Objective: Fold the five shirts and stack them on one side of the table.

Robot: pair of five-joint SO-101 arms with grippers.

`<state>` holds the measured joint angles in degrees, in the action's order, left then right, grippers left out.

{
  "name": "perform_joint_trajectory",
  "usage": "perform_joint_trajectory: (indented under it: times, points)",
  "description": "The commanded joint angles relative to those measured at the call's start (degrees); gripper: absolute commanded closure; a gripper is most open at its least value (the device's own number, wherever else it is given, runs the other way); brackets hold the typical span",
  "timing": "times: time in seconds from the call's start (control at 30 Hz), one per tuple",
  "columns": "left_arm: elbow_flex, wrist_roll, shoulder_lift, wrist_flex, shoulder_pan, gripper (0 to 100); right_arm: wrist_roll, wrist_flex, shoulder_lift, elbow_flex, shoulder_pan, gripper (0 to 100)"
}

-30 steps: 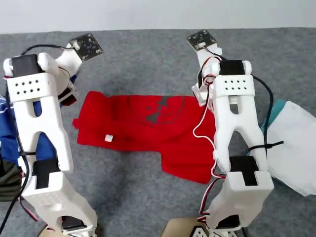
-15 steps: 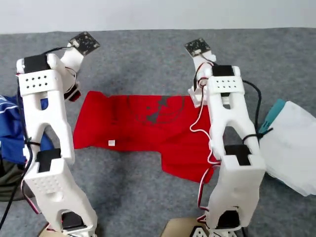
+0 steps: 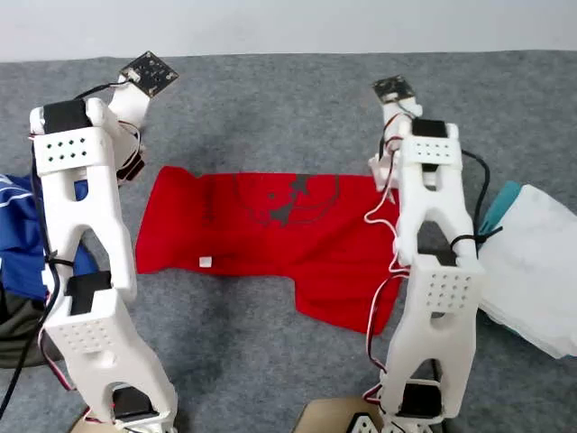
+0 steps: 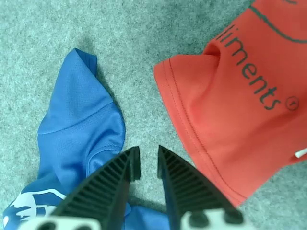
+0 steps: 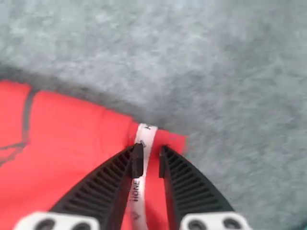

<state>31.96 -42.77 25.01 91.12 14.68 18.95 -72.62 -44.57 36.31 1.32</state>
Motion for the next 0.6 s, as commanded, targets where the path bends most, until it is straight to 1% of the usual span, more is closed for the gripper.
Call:
perform_joint_trajectory:
  times: [0.0,0.17,0.3,0.37,0.47,0.57]
  points:
    - [0.40,0.62,-0.97,-0.88,0.44,94,1.76,-3.30,-0.31,9.14,1.71,93.5]
    - [0.31,0.62,-0.97,-0.88,0.44,94,1.85,-4.44,-2.51,14.15,3.12,93.5]
    - [0.31,0.62,-0.70,-0.88,0.26,94,3.60,-4.44,-4.70,16.79,5.85,97.2]
    - [0.22,0.70,-0.35,-1.32,0.09,93,3.96,-5.41,-5.05,16.88,6.02,97.6]
    - [0.31,4.75,1.14,-4.40,0.00,93,3.96,-8.48,-4.18,17.23,4.70,96.7]
    - [0.57,10.46,4.13,-8.97,0.18,91,3.60,-12.35,-1.45,17.23,2.42,91.6]
